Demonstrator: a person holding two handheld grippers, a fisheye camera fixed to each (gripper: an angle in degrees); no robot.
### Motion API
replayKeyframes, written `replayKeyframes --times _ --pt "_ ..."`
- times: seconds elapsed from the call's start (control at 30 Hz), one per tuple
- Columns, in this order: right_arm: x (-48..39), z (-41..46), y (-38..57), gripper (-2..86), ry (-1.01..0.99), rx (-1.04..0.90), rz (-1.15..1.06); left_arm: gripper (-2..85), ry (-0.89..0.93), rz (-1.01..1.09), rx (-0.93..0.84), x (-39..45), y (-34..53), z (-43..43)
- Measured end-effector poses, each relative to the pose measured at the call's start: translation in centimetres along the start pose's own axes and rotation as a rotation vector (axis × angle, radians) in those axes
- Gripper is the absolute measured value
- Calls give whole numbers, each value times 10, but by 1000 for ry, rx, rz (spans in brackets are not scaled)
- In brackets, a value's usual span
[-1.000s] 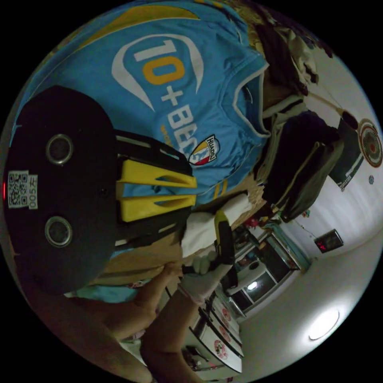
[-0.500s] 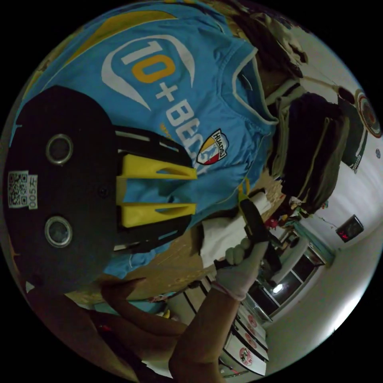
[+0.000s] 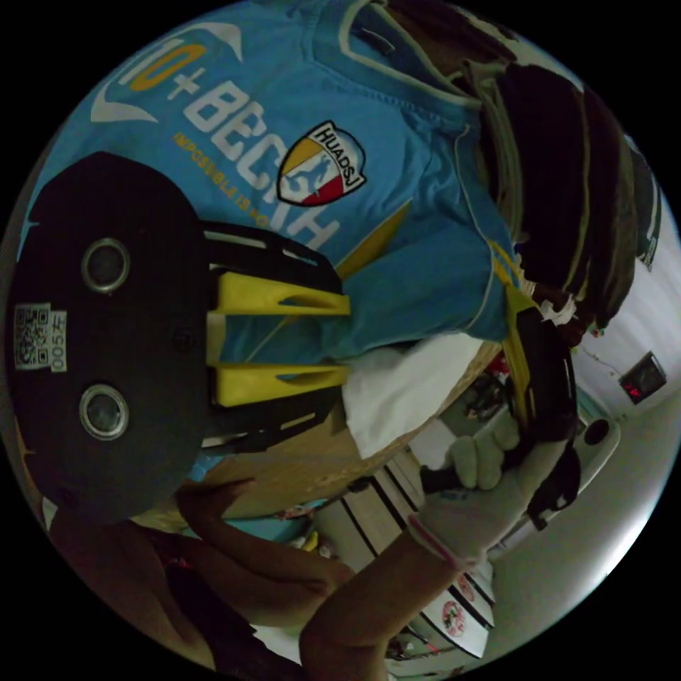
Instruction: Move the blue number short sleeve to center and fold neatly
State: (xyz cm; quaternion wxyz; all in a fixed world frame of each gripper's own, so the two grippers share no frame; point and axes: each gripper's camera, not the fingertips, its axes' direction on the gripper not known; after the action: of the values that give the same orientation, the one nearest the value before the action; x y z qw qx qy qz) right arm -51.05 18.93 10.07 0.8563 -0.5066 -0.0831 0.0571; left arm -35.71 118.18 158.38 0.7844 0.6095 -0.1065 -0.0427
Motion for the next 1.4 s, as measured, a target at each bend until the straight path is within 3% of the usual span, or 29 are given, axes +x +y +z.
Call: replayKeyframes --times 0.23,0.4,0.5,0.6,0.77,0.93,1.07,1.27,1.4 --pt "-72 58 -28 23 -137 -166 -199 96 -65 -199 134 -41 49 -71" --pt "-69 58 -32 26 -278 -61 -201 86 -163 -283 187 -54 85 -111" --pt "-46 54 -25 6 -180 5 -141 85 -195 -263 187 -57 82 -118" --pt "-27 76 -14 -8 -25 -74 -81 85 -255 -166 181 -57 58 -116" --pt "-24 119 -3 -10 3 -168 -73 87 -242 -81 123 -77 -1 -98" --pt "-59 154 7 -10 75 -312 -315 89 -150 -95 66 -96 -7 -92" --pt "-73 163 11 -10 -113 -393 -467 83 -172 -105 96 -94 25 -112" --pt "-46 157 -22 -10 -215 -166 -283 75 -174 -119 260 -73 66 -142" --pt "-15 158 -48 -10 -258 41 -52 70 -155 -53 247 -63 59 -135"
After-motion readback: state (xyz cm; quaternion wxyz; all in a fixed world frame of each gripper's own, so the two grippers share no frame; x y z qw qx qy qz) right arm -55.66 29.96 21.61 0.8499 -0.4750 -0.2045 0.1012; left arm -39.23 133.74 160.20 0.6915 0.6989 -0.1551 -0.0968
